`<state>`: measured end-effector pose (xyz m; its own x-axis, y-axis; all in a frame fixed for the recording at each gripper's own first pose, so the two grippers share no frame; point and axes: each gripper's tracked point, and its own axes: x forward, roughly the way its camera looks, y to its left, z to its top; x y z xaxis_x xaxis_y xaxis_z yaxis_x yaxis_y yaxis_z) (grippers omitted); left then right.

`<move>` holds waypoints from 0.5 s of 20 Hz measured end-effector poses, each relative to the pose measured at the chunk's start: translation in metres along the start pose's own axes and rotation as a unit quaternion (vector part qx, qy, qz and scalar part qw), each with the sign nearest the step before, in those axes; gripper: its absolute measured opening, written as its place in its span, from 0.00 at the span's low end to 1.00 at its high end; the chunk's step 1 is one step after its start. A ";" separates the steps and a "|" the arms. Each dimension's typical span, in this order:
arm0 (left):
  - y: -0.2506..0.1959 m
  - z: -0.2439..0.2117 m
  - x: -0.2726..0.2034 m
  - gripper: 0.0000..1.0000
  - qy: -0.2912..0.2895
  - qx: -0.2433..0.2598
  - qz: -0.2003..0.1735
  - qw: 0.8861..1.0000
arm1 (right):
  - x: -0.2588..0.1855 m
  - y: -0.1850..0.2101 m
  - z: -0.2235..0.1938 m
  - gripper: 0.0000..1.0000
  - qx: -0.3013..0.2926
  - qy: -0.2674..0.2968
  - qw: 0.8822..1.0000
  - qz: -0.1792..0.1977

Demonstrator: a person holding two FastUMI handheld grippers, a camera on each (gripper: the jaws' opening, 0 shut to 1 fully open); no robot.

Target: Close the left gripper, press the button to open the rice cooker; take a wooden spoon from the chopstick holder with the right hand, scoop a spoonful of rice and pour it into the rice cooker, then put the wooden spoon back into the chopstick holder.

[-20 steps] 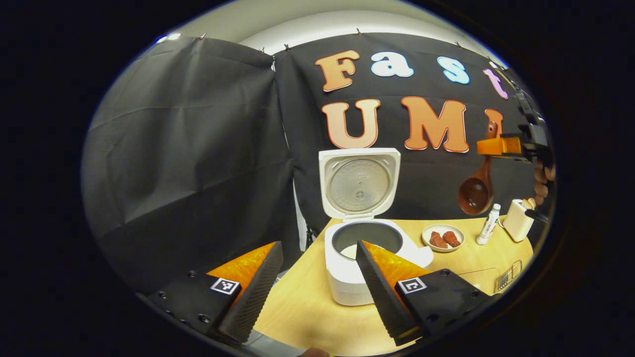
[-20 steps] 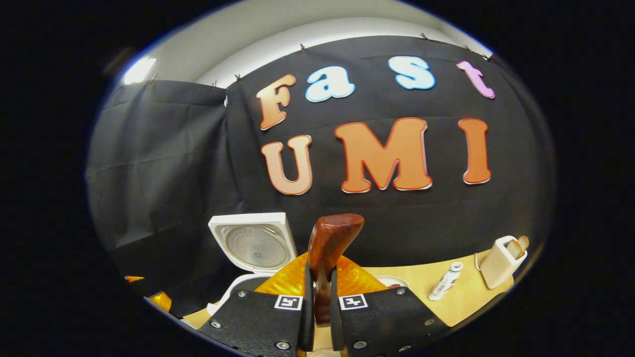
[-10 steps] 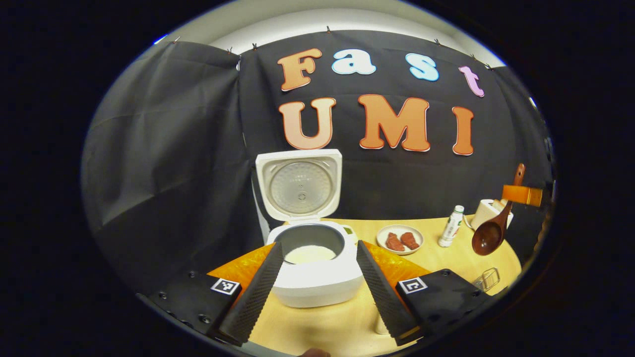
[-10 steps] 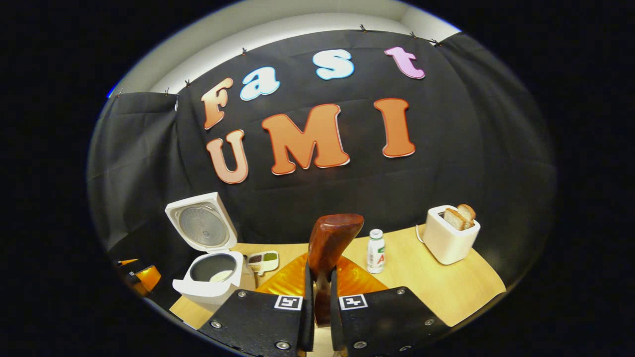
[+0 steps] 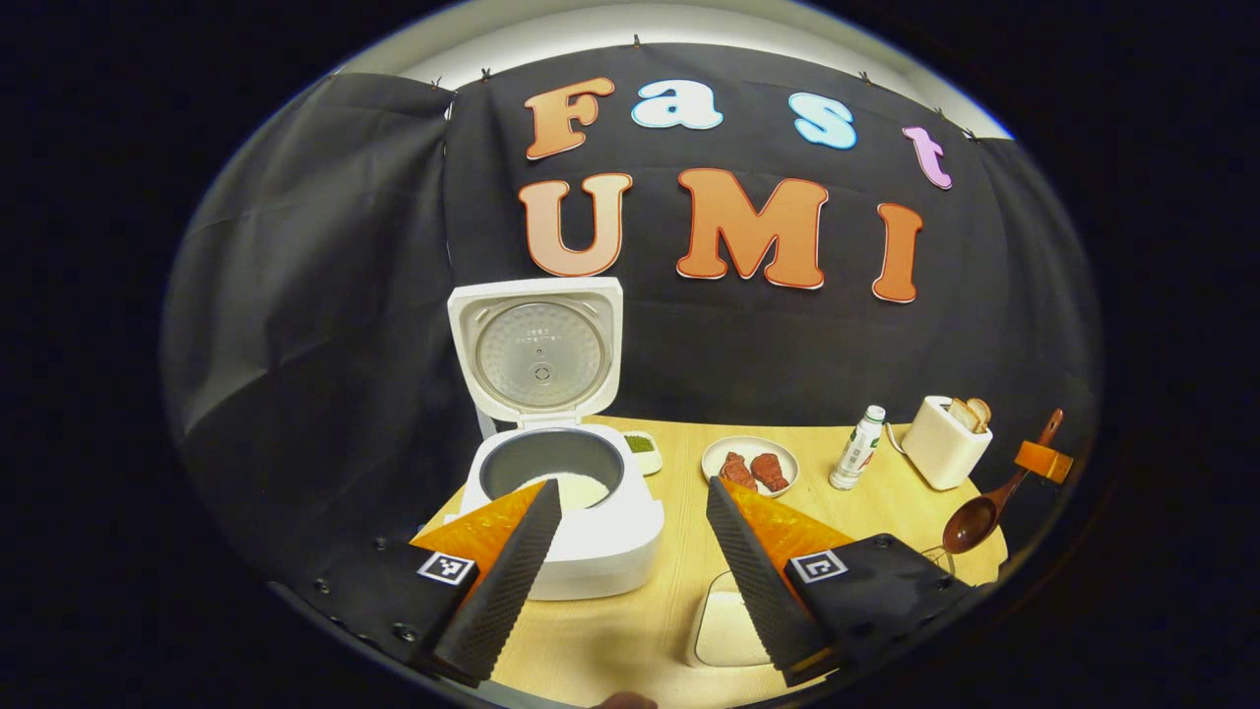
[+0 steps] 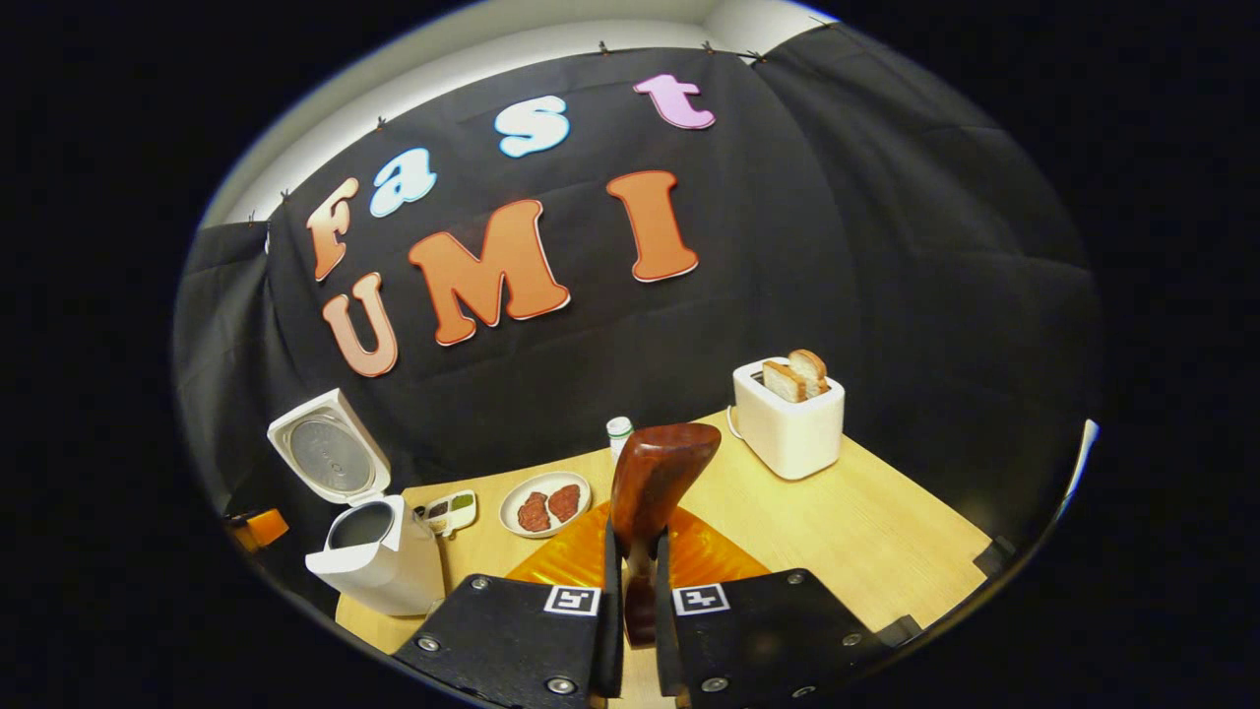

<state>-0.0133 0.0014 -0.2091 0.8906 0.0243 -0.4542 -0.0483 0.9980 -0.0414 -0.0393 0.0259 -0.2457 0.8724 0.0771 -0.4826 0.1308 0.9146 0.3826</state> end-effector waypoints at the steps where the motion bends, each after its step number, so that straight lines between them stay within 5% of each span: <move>1: -0.003 0.002 -0.001 1.00 -0.001 -0.003 0.001 1.000 | 0.000 -0.008 -0.005 0.13 0.004 0.004 1.000 -0.005; 10: -0.030 0.013 -0.010 1.00 -0.011 0.018 0.017 1.000 | 0.027 -0.045 -0.067 0.13 0.044 0.052 0.998 -0.012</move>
<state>-0.0154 -0.0277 -0.1916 0.8985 0.0587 -0.4350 -0.0625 0.9980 0.0055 -0.0533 0.0133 -0.3282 0.8158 0.1010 -0.5694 0.1956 0.8784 0.4360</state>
